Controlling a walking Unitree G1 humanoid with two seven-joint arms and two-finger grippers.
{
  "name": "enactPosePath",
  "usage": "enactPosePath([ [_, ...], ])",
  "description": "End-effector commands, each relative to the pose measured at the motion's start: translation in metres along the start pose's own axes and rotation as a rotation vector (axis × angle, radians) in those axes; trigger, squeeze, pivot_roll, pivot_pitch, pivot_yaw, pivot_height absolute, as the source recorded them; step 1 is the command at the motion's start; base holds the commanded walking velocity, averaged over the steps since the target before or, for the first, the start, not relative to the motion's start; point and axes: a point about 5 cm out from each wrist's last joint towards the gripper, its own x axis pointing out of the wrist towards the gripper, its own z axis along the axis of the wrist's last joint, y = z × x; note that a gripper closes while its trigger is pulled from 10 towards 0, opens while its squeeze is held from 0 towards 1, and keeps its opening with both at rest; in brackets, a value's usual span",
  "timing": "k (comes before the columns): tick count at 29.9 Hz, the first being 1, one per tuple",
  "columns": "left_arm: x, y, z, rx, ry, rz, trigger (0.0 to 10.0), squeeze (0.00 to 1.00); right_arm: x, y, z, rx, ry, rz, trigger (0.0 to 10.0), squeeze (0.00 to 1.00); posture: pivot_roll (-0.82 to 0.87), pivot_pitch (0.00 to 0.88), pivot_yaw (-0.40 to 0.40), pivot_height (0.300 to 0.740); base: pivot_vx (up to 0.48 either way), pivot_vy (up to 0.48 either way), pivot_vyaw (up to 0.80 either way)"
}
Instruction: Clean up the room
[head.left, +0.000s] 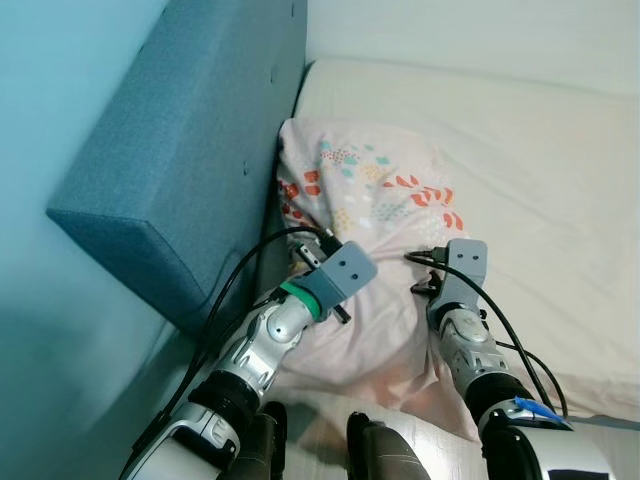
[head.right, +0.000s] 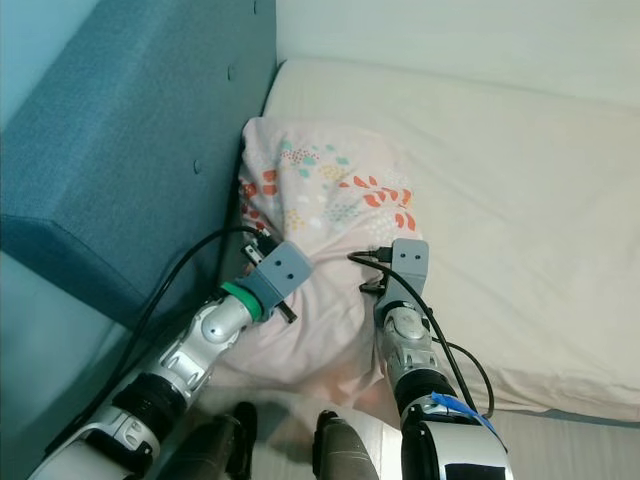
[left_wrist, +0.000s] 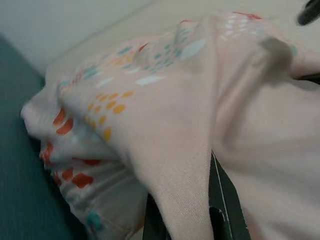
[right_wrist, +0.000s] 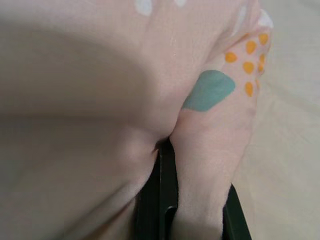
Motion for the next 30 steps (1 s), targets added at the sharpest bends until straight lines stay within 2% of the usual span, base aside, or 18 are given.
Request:
enactPosePath([
  [1,0.0,-0.013,0.002,-0.015,-0.024,-0.03,10.0,0.0,0.0,0.004,0.0,-0.018,-0.009,0.023,10.0,0.0,0.03,0.274,0.026,0.74,0.0,0.0,0.0],
  [3,0.003,-0.009,0.002,-0.017,-0.022,0.012,10.0,0.0,0.003,0.003,0.009,-0.034,-0.035,0.021,10.0,0.0,0.04,0.284,0.025,0.74,0.0,0.0,0.0],
  [4,0.018,0.015,0.025,-0.012,-0.085,0.133,10.0,0.0,0.012,0.002,0.049,-0.048,-0.16,0.013,10.0,0.0,0.04,0.304,0.022,0.74,0.0,0.0,0.0],
  [5,0.018,0.015,0.025,-0.012,-0.085,0.133,10.0,0.0,0.012,0.002,0.049,-0.048,-0.16,0.013,10.0,0.0,0.04,0.304,0.022,0.74,0.0,0.0,0.0],
  [7,0.026,0.035,0.045,-0.018,-0.147,0.216,10.0,0.0,0.016,0.003,0.084,-0.054,-0.281,0.017,10.0,0.0,0.04,0.312,0.021,0.74,0.0,0.0,0.0],
  [8,0.026,0.035,0.045,-0.018,-0.147,0.216,10.0,0.0,0.016,0.003,0.084,-0.054,-0.281,0.017,10.0,0.0,0.04,0.312,0.021,0.74,0.0,0.0,0.0],
  [9,0.028,0.042,0.055,-0.012,-0.185,0.247,10.0,0.0,0.016,0.003,0.102,-0.061,-0.356,0.011,10.0,0.0,0.05,0.314,0.019,0.74,0.0,0.0,0.0],
  [10,0.028,0.042,0.055,-0.012,-0.185,0.247,10.0,0.0,0.016,0.003,0.102,-0.061,-0.356,0.011,10.0,0.0,0.05,0.314,0.019,0.74,0.0,0.0,0.0],
  [12,0.029,0.052,0.071,0.008,-0.258,0.284,10.0,0.0,0.014,0.002,0.126,-0.075,-0.47,-0.014,10.0,0.0,0.05,0.316,0.016,0.74,0.0,0.0,0.0],
  [13,0.028,0.053,0.075,0.027,-0.283,0.288,10.0,0.0,0.013,0.003,0.127,-0.081,-0.483,-0.013,10.0,0.0,0.05,0.315,0.014,0.74,0.0,0.0,0.0],
  [16,0.026,0.053,0.076,0.05,-0.3,0.288,10.0,0.0,0.014,0.007,0.122,-0.093,-0.467,0.003,10.0,0.0,0.05,0.316,0.012,0.74,0.0,0.0,0.0],
  [17,0.023,0.045,0.066,0.073,-0.278,0.254,10.0,0.0,0.014,0.016,0.1,-0.111,-0.385,0.058,10.0,0.0,0.05,0.319,0.005,0.74,0.0,0.0,0.0],
  [18,0.023,0.045,0.066,0.073,-0.278,0.254,10.0,0.0,0.014,0.016,0.1,-0.111,-0.385,0.058,10.0,0.0,0.05,0.319,0.005,0.74,0.0,0.0,0.0],
  [20,0.012,0.022,0.034,0.121,-0.205,0.154,10.0,0.0,0.008,0.035,0.049,-0.155,-0.211,0.171,10.0,0.0,0.05,0.323,0.004,0.74,0.0,0.0,0.0],
  [24,0.008,0.012,0.022,0.124,-0.172,0.112,10.0,0.0,0.005,0.039,0.033,-0.155,-0.16,0.184,10.0,0.0,0.05,0.323,0.004,0.74,0.0,0.0,0.0],
  [25,0.002,-0.002,0.007,0.133,-0.131,0.052,10.0,0.0,0.002,0.042,0.016,-0.156,-0.085,0.197,10.0,0.0,0.05,0.323,0.004,0.74,0.0,0.0,0.0],
  [26,-0.001,-0.009,0.001,0.138,-0.113,0.03,10.0,0.0,0.001,0.043,0.009,-0.151,-0.056,0.199,10.0,0.0,0.05,0.323,0.005,0.74,0.0,0.0,0.0],
  [30,-0.005,-0.02,-0.007,0.123,-0.074,-0.002,10.0,0.0,-0.001,0.043,0.002,-0.123,-0.033,0.188,10.0,0.0,0.05,0.323,0.005,0.74,0.0,0.0,0.0],
])
